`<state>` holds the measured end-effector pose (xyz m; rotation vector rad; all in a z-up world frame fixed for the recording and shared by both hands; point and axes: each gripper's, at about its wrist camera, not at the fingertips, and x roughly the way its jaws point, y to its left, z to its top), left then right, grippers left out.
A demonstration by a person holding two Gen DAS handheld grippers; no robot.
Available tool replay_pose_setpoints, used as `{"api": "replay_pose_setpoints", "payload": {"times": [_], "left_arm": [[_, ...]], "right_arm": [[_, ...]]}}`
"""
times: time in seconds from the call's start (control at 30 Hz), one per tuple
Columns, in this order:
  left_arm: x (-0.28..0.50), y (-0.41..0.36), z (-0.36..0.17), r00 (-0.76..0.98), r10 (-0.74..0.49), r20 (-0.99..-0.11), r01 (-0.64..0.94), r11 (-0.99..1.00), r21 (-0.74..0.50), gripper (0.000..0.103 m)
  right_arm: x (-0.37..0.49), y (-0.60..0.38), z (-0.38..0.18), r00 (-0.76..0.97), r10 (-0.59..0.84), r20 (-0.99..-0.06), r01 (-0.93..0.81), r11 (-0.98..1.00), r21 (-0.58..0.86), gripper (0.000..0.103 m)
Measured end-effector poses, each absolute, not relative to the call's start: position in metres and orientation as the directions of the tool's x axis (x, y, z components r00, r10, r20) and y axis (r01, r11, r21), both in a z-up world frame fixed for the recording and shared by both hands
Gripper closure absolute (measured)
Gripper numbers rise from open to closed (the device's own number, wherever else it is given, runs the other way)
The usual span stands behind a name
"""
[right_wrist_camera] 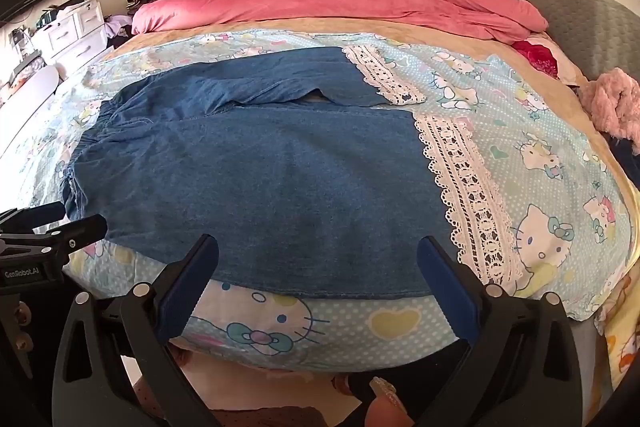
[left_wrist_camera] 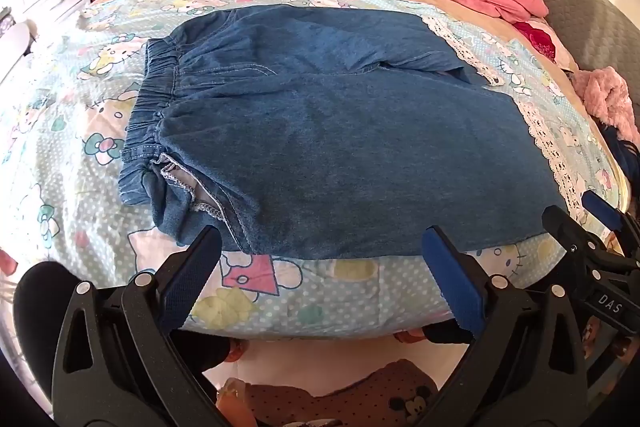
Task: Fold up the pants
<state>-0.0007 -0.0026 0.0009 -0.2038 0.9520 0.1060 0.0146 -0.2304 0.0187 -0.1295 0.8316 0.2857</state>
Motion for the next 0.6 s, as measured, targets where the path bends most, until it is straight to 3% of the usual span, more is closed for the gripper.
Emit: {"api": "replay_pose_setpoints", "payload": {"times": [0.6], "left_arm": [[-0.0001,-0.0016,-0.002,0.576,-0.004,-0.818,-0.177,0.976,-0.129,0.009]], "right_arm": [[0.0159,-0.2306,0.0179,0.638,0.2,-0.743,-0.3,0.954,-0.001,0.004]]}}
